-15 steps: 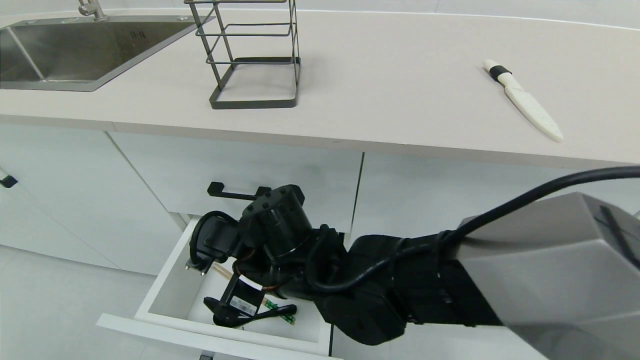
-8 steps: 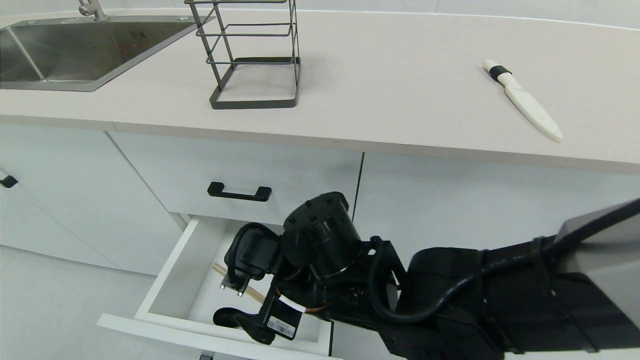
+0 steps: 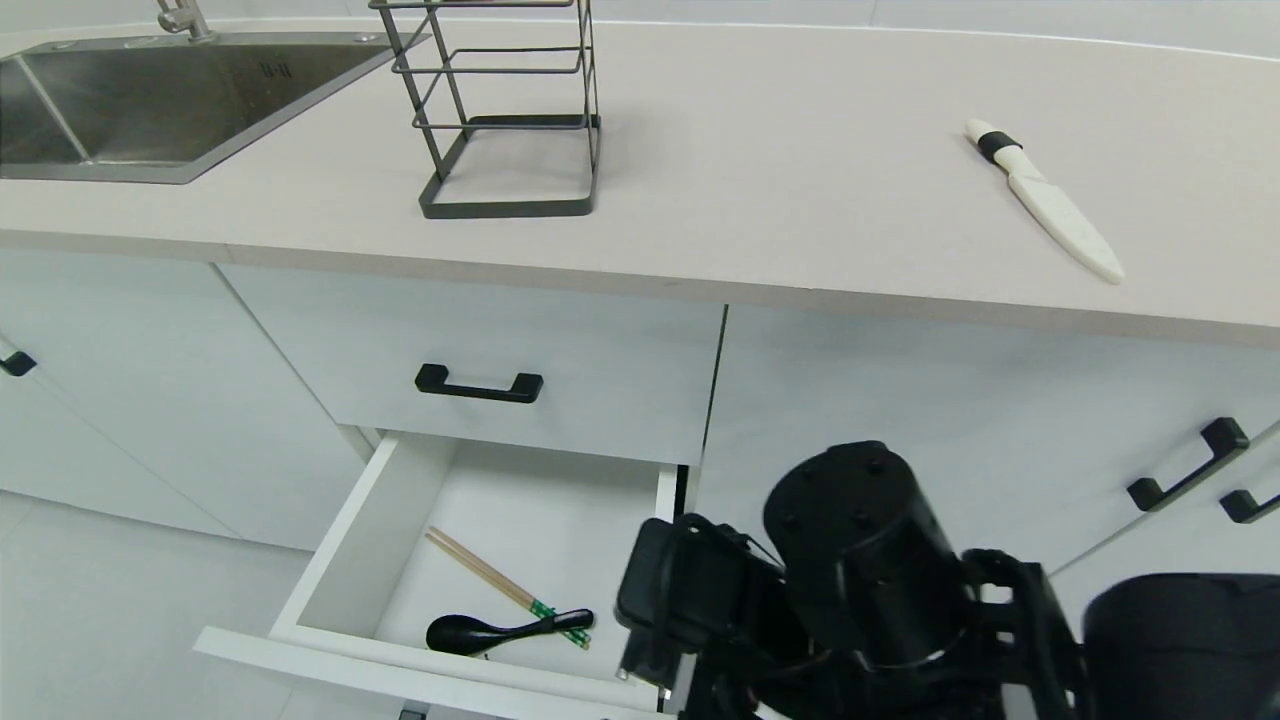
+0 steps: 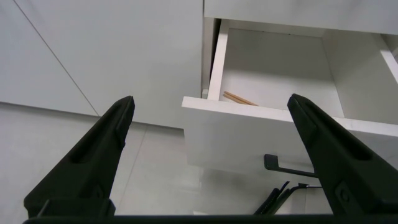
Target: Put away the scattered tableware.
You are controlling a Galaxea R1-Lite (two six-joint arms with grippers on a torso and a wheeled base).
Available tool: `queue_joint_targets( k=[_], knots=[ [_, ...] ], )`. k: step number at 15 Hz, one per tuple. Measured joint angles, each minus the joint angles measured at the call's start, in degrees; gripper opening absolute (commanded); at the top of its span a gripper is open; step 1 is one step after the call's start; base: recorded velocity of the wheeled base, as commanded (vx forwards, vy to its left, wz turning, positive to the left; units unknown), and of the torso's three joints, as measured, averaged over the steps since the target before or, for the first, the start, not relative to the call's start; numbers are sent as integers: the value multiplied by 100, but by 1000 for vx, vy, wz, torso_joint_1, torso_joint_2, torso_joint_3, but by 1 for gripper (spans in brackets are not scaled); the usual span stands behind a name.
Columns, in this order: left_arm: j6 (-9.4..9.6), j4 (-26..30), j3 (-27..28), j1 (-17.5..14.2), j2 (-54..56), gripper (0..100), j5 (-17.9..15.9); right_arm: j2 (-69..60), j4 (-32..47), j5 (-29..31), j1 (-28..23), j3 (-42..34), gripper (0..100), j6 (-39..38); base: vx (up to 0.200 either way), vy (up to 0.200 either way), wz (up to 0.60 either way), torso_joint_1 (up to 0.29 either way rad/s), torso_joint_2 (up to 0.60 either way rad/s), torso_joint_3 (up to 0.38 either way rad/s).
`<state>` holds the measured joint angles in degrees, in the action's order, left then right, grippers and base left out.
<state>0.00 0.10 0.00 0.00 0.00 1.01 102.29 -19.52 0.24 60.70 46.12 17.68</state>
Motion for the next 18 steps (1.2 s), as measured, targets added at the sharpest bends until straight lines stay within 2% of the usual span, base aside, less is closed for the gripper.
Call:
queue_joint_targets(
  k=[2, 9, 18],
  knots=[
    [0, 0, 0, 0, 0, 100, 2, -408, -67, 0, -45, -579, 100, -16, 0, 0, 0, 0, 0, 0],
    [0, 0, 0, 0, 0, 100, 0, -1553, -112, -32, -325, -1883, 100, -24, 0, 0, 0, 0, 0, 0],
    [0, 0, 0, 0, 0, 100, 2, -4297, 428, -68, -1186, -3482, 100, -46, 0, 0, 0, 0, 0, 0]
  ],
)
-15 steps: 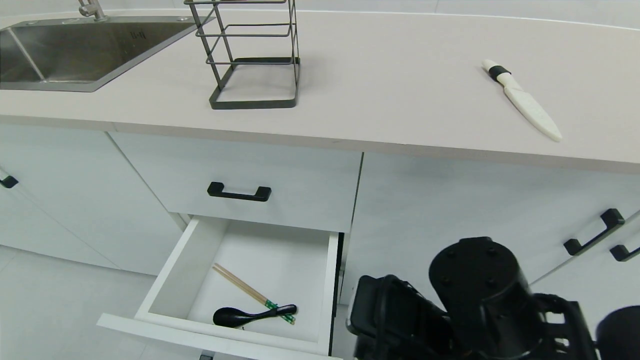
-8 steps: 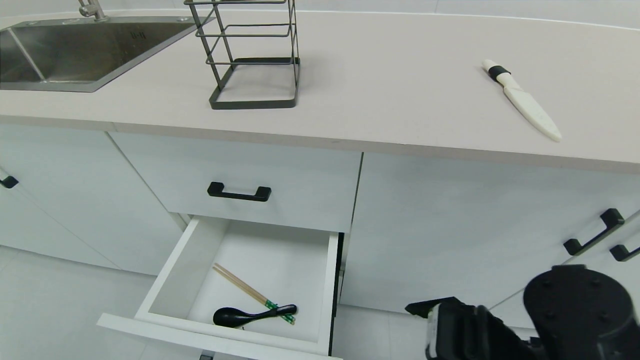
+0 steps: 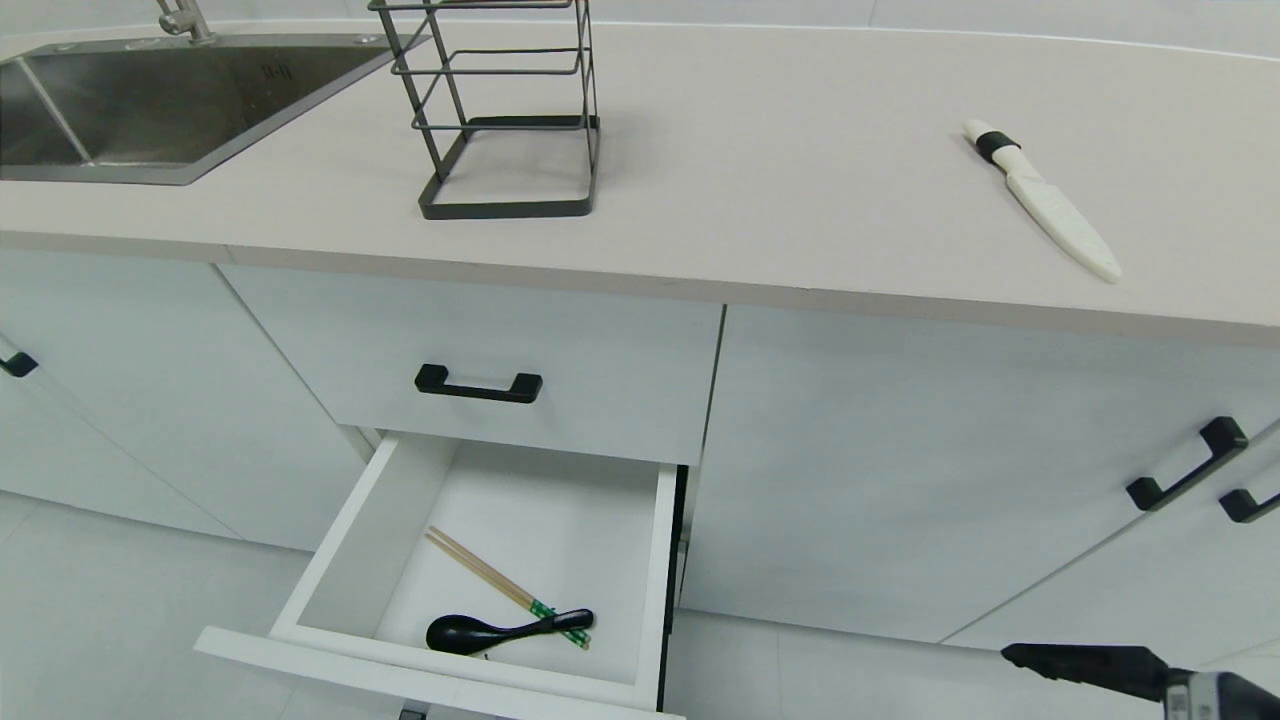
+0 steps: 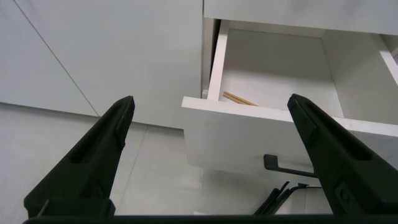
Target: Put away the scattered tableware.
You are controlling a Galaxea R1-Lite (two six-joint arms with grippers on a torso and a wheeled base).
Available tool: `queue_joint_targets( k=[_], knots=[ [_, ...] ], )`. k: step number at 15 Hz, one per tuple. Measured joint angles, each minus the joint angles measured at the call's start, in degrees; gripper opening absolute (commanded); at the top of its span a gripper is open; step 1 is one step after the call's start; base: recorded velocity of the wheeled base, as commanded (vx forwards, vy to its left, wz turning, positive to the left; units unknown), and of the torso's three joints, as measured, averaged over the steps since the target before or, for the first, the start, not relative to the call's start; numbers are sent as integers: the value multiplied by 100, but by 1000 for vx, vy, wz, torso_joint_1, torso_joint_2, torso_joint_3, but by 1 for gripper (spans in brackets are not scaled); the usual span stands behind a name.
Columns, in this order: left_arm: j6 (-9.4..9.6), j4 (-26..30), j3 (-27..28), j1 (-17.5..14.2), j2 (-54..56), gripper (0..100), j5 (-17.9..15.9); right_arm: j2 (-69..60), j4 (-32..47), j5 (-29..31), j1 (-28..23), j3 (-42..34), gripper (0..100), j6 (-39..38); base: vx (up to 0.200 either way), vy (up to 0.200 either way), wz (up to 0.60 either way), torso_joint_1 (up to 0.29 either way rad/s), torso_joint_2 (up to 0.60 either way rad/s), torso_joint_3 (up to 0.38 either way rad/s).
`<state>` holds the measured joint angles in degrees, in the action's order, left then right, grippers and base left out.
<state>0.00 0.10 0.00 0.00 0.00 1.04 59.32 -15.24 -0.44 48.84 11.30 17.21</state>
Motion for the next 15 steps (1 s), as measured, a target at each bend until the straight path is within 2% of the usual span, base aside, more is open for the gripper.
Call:
queue_joint_targets(
  k=[6, 7, 11, 15],
  knots=[
    [0, 0, 0, 0, 0, 100, -2, -1803, 354, 76, -560, -896, 100, -250, 0, 0, 0, 0, 0, 0],
    [0, 0, 0, 0, 0, 100, 0, -2196, 440, 108, -788, -955, 100, -304, 0, 0, 0, 0, 0, 0],
    [0, 0, 0, 0, 0, 100, 0, -3794, 1289, -115, -2334, -1051, 100, -384, 0, 0, 0, 0, 0, 0],
    [-11, 0, 0, 0, 0, 100, 0, -4679, 1401, -379, -3415, -1045, 100, -206, 0, 0, 0, 0, 0, 0]
  ],
)
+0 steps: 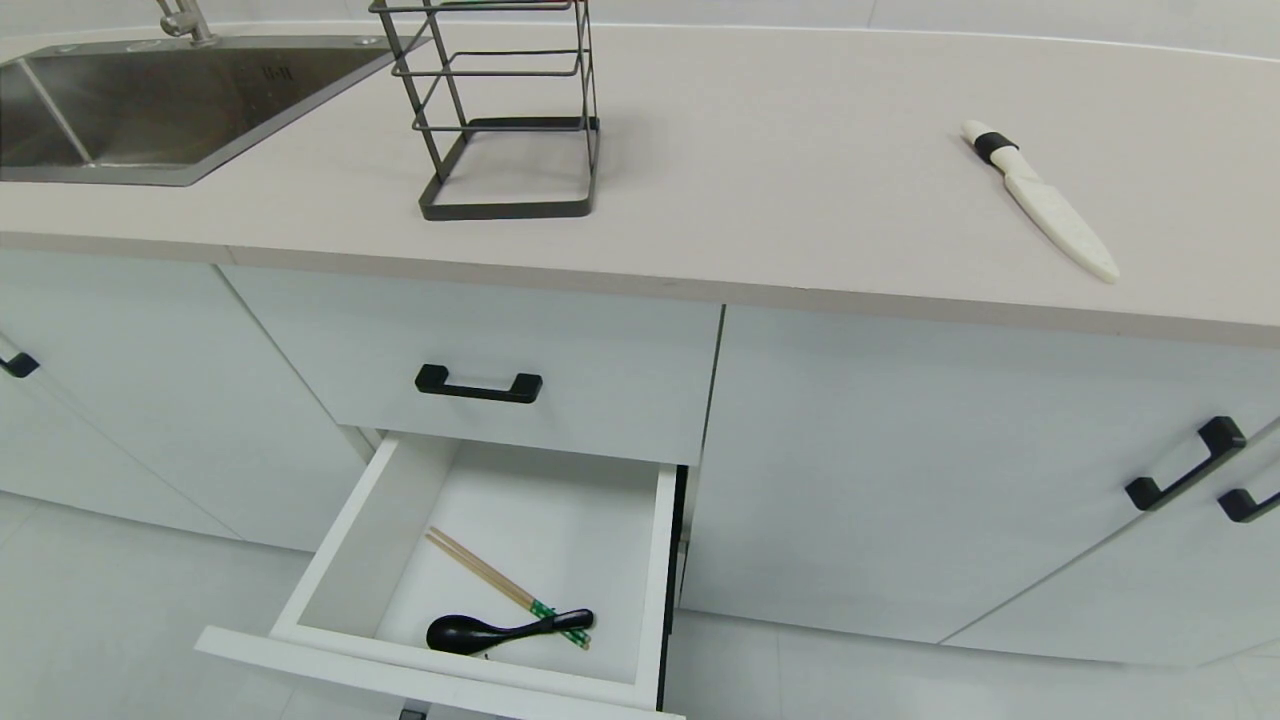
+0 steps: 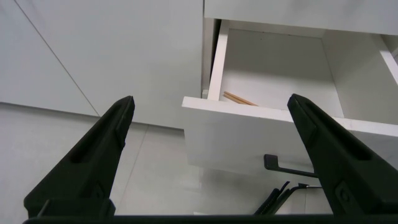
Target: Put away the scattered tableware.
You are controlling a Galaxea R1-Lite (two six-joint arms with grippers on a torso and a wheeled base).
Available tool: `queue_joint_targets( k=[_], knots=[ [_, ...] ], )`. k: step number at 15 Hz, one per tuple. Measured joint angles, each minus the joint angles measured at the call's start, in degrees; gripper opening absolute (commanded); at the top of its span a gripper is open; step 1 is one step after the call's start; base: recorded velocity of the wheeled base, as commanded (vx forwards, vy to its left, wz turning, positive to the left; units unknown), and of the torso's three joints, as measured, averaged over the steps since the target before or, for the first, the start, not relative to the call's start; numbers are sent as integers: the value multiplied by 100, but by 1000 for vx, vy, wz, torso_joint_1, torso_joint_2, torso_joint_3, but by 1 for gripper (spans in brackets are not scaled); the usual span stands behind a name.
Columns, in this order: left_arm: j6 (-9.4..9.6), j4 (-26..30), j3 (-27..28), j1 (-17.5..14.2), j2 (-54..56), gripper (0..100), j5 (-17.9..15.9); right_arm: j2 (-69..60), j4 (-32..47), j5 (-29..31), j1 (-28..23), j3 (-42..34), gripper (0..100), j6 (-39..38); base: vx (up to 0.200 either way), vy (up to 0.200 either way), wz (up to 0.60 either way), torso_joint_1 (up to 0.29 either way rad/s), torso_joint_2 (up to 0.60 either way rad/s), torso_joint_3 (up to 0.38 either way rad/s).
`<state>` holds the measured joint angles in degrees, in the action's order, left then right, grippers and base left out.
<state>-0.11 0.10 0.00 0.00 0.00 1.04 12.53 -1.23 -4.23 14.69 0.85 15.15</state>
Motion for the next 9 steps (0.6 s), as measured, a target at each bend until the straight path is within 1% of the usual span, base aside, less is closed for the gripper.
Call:
queue_joint_targets(
  k=[2, 3, 9],
  knots=[
    [4, 0, 0, 0, 0, 100, -2, -302, -10, -143, -478, 0, 100, 20, 0, 0, 0, 0, 0, 0],
    [11, -2, 0, 0, 0, 100, -2, -410, -27, -145, -601, 0, 100, 6, 0, 0, 0, 0, 0, 0],
    [4, 0, 0, 0, 0, 100, 0, -608, -98, 158, -769, -15, 100, -189, 0, 0, 0, 0, 0, 0]
  ],
)
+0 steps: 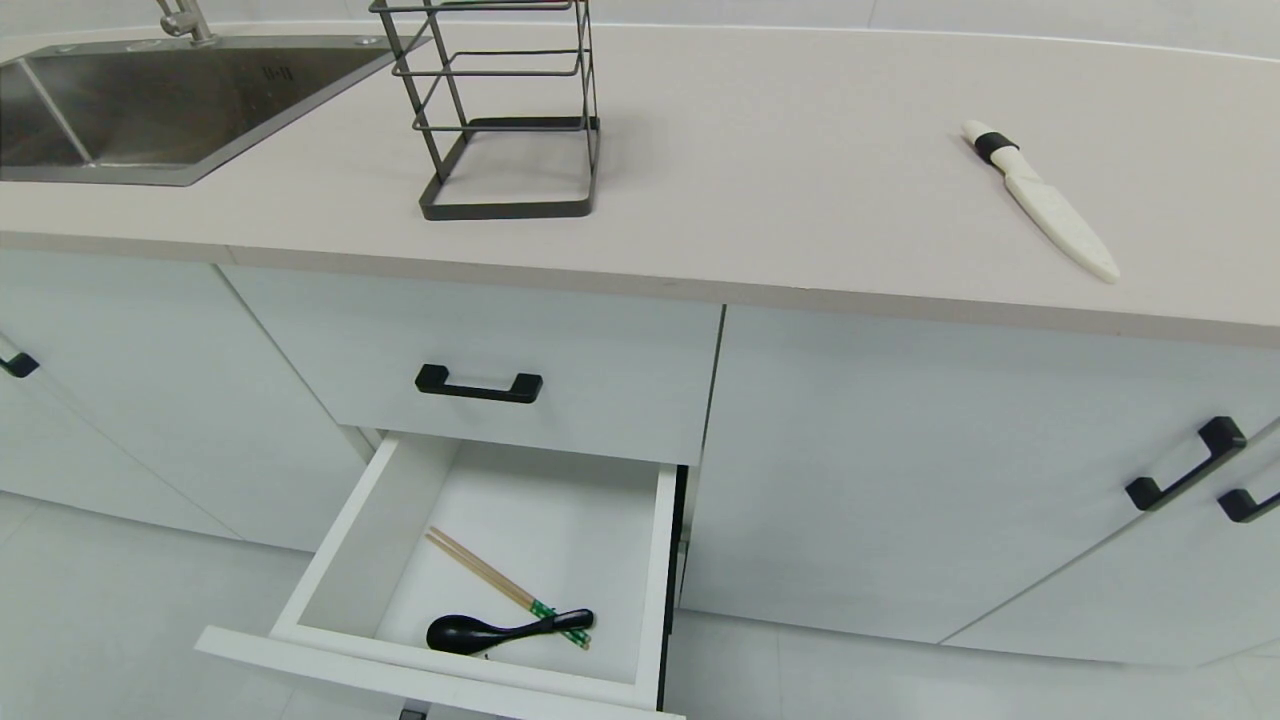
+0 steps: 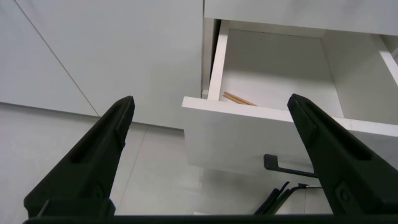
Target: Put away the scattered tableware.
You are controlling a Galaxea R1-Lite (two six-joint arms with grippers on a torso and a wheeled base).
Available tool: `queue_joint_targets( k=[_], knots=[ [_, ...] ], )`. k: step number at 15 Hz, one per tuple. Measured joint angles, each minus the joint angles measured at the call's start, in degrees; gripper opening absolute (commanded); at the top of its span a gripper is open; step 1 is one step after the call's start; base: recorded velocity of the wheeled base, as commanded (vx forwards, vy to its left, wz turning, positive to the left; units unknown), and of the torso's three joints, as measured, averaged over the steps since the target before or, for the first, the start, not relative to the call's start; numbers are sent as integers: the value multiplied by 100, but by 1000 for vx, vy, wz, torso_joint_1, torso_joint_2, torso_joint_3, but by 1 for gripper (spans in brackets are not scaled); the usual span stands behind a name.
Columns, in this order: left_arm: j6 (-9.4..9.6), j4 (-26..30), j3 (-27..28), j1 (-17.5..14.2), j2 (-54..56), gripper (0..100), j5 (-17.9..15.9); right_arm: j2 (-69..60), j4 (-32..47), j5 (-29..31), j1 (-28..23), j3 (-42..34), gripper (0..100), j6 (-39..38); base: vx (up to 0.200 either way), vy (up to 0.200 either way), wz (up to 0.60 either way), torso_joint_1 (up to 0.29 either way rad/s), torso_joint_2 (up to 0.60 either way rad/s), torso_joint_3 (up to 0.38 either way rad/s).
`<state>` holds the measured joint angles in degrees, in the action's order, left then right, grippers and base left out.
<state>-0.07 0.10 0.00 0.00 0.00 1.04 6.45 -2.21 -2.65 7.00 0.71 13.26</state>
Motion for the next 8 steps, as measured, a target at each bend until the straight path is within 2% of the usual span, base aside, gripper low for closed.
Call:
queue_joint_targets(
  k=[5, 8],
  knots=[
    [7, 0, 0, 0, 0, 100, -2, -362, 76, -327, -579, 45, 100, 11, 0, 0, 0, 0, 0, 0],
    [7, 0, 0, 0, 0, 100, 0, -574, 93, -343, -686, 26, 100, -323, 0, 0, 0, 0, 0, 0]
  ],
)
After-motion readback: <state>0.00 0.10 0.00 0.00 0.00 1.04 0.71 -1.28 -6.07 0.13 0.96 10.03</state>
